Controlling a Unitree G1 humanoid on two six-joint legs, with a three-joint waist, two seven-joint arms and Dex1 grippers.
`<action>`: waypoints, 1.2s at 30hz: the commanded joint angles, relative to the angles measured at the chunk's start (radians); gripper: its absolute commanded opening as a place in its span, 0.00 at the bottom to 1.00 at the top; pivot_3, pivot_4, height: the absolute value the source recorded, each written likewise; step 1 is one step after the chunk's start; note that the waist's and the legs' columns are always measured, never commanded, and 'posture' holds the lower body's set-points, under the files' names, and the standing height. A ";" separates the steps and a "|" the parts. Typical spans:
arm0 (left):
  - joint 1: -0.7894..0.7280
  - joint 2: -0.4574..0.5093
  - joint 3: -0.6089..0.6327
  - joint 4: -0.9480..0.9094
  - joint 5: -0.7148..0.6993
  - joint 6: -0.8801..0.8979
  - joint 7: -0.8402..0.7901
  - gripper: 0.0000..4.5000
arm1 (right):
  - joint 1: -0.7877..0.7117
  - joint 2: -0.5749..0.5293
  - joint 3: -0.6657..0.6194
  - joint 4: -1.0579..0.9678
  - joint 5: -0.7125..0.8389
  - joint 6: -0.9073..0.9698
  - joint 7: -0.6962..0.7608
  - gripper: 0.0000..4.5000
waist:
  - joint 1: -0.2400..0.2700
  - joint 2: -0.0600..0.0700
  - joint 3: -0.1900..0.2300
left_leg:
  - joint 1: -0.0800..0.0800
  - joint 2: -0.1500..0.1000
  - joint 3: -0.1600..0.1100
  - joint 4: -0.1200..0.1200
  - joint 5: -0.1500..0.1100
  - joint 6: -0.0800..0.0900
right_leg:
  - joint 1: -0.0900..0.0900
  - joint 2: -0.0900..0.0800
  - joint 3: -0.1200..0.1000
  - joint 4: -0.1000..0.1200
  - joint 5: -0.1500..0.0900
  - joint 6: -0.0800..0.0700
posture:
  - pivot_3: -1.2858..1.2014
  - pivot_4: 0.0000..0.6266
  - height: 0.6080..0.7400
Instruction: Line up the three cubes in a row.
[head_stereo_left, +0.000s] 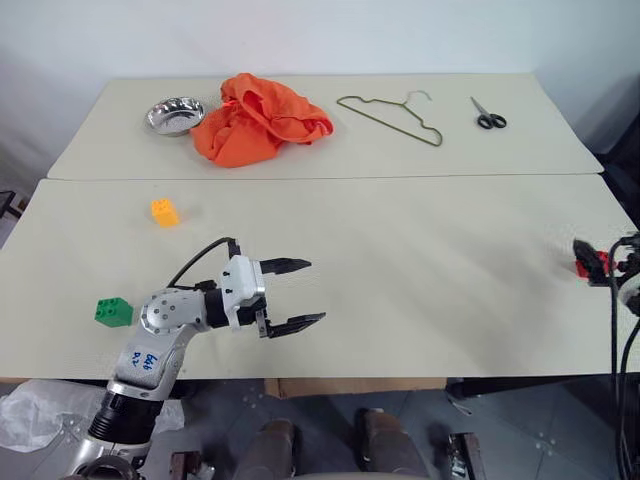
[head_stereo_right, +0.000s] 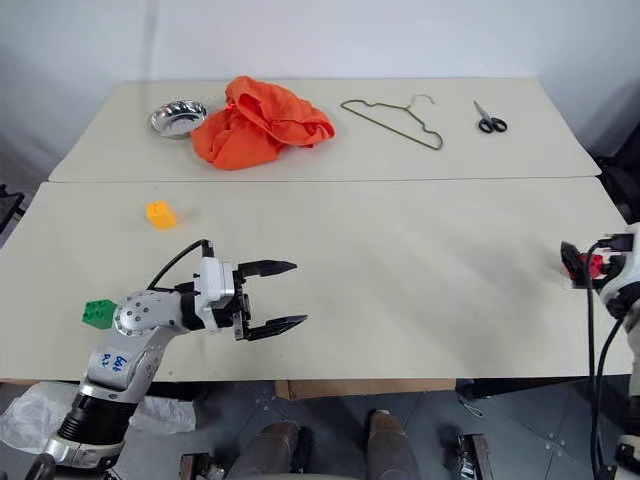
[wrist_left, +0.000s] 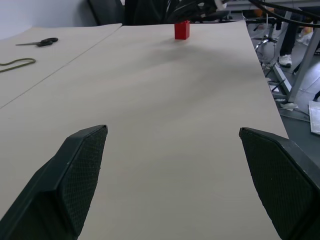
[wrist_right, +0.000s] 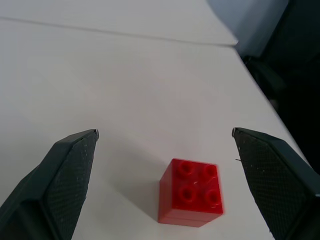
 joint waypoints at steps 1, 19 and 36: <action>0.010 -0.002 0.000 -0.056 0.001 -0.021 0.003 1.00 | -0.031 -0.025 0.010 0.025 -0.042 -0.031 -0.008 1.00 | -0.002 0.000 0.000 | 0.000 0.000 0.000 0.000 0.000 0.000 | 0.000 0.000 -0.001 0.000 0.000 0.000 | 0.52 0.24 1.00; 0.002 0.010 0.005 -0.072 -0.023 0.003 -0.015 1.00 | -0.065 0.017 0.011 0.130 -0.060 -0.009 -0.024 0.57 | -0.006 0.000 0.000 | 0.000 0.001 0.001 0.000 0.000 0.000 | 0.000 0.001 -0.003 0.000 0.000 0.000 | 0.52 0.24 1.00; 0.091 0.062 0.167 -0.081 -0.060 0.029 0.046 1.00 | -0.245 -0.023 0.496 -0.283 0.033 0.015 0.736 0.33 | -0.029 0.000 0.000 | 0.001 0.003 0.001 0.000 0.000 -0.001 | -0.001 0.001 -0.004 0.000 0.000 0.000 | 0.52 0.24 1.00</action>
